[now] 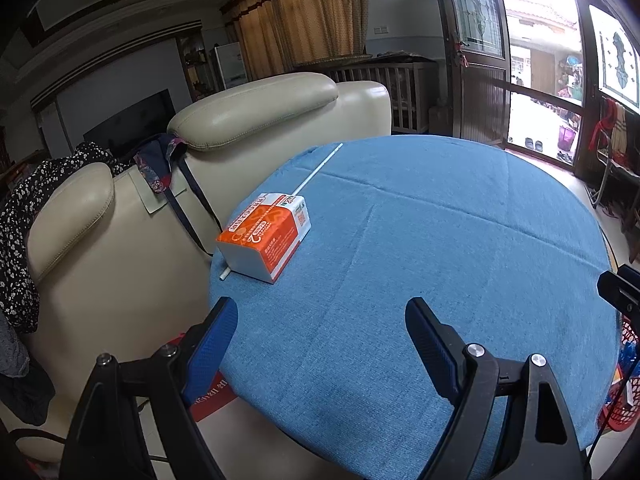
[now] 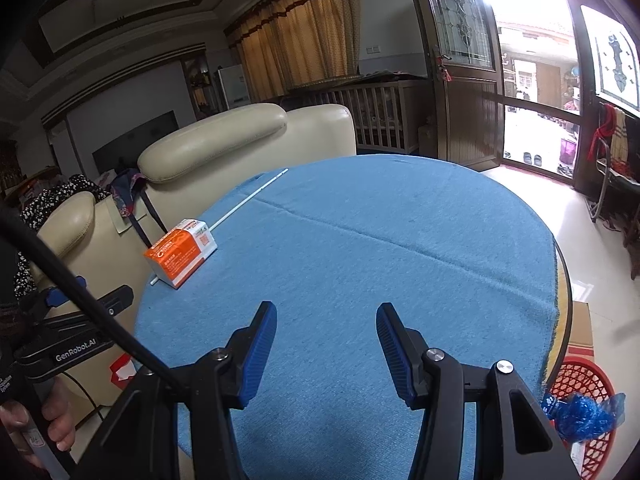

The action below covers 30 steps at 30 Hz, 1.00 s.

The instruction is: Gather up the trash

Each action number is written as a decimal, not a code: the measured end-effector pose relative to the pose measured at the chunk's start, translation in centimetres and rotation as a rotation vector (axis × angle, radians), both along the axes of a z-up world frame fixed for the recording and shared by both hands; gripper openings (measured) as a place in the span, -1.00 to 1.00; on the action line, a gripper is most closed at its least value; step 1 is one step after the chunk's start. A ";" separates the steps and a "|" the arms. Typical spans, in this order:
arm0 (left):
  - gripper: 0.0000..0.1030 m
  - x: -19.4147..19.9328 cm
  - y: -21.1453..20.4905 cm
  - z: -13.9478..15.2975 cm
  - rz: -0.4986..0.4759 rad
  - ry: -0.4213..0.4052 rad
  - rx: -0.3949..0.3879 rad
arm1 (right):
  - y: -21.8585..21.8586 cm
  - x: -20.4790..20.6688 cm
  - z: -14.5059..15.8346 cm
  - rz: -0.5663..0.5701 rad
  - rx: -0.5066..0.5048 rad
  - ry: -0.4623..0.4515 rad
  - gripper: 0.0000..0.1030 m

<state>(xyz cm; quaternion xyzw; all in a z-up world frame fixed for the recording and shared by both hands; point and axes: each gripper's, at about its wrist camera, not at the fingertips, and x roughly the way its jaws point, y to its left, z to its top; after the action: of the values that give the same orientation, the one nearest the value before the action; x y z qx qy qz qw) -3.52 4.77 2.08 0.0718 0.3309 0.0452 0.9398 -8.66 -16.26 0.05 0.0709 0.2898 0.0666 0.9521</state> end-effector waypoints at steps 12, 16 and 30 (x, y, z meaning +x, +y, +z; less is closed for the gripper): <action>0.67 0.6 0.8 -0.6 0.004 0.008 -0.012 | 0.8 0.1 0.0 -0.004 -0.022 0.007 0.08; 0.67 0.8 1.1 -0.9 0.002 0.013 -0.014 | 1.0 0.4 0.0 -0.005 -0.026 0.011 0.08; 0.67 0.8 1.9 -0.9 0.017 0.021 -0.026 | 1.7 0.6 -0.1 0.016 -0.039 0.015 0.08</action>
<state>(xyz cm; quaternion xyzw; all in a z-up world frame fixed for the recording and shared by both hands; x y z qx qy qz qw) -2.72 6.70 1.16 0.0571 0.3418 0.0483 0.9368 -8.10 -14.55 -0.05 0.0507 0.2987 0.0680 0.9506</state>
